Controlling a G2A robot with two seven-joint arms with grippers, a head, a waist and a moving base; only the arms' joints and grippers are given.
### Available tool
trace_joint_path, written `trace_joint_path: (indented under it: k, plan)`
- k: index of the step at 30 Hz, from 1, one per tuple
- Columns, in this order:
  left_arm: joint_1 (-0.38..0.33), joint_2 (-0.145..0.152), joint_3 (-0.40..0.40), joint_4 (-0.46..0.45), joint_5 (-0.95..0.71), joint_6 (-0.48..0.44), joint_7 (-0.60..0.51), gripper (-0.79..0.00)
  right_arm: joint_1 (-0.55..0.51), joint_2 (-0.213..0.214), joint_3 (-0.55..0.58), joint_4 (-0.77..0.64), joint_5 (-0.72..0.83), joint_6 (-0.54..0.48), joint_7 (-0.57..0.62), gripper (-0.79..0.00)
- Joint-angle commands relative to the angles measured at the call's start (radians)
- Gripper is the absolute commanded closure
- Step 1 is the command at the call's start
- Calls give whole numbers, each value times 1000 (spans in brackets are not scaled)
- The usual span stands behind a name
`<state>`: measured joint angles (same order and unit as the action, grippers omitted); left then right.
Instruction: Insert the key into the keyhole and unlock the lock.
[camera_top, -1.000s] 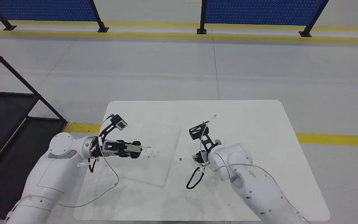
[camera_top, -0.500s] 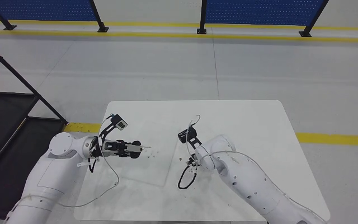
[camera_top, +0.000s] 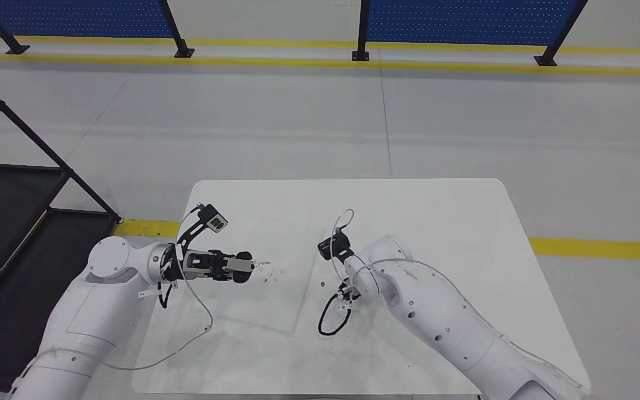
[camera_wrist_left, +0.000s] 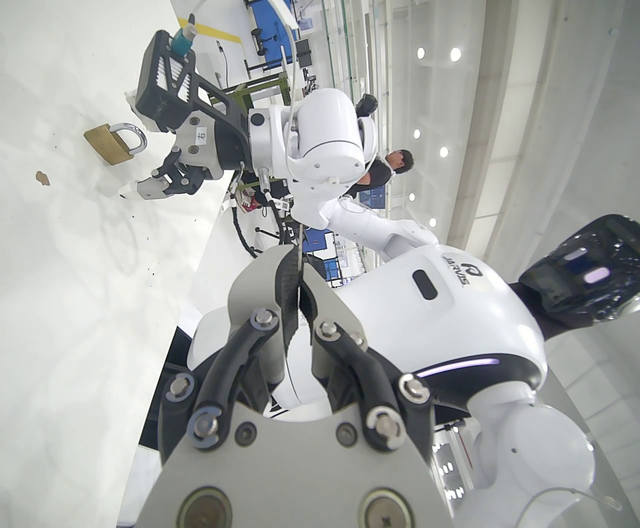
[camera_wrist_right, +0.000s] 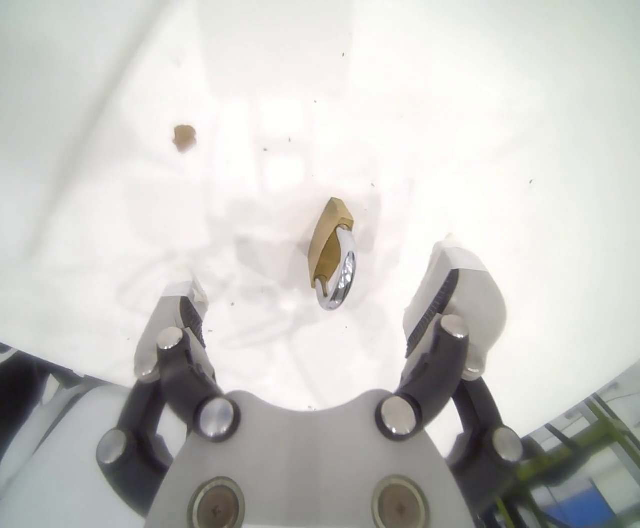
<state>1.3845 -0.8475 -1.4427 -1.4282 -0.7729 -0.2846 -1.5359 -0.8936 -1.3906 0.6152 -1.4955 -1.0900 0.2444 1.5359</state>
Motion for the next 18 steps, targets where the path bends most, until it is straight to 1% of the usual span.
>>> trace_joint_path:
  k: [1,4,9,12,18]
  plan:
    - [0,0,0,0,0,0,0,0,7,-1,-5,16,1,-1,0,-382]
    - [0,0,0,0,0,0,0,0,16,-3,-11,38,8,2,0,-351]
    - [0,0,0,0,0,0,0,0,32,-5,-17,60,23,1,0,-339]
    - [0,0,0,0,0,0,0,0,38,-7,-16,66,35,-1,0,-311]
    - [0,0,0,0,0,0,0,0,40,-10,-13,74,44,-9,0,-311]
